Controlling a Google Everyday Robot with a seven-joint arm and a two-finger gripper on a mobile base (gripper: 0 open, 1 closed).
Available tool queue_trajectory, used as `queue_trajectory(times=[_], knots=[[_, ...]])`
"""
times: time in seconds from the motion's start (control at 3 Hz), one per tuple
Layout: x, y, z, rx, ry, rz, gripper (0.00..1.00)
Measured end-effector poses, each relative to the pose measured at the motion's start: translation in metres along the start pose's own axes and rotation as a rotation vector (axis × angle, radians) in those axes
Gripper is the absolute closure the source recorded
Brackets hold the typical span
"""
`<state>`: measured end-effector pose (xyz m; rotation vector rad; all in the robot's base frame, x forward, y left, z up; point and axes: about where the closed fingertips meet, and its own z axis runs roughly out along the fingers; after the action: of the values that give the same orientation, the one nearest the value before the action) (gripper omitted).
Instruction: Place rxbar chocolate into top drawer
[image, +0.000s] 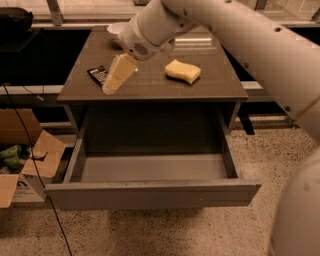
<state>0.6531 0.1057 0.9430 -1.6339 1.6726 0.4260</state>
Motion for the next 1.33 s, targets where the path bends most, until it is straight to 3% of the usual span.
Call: queue_trajectory(times=[0.33, 1.33], knots=[[-0.002, -0.022, 0.037, -0.002, -0.030, 0.005, 0.00], [0.029, -0.074, 0.110, -0.022, -0.065, 0.099, 0.00]])
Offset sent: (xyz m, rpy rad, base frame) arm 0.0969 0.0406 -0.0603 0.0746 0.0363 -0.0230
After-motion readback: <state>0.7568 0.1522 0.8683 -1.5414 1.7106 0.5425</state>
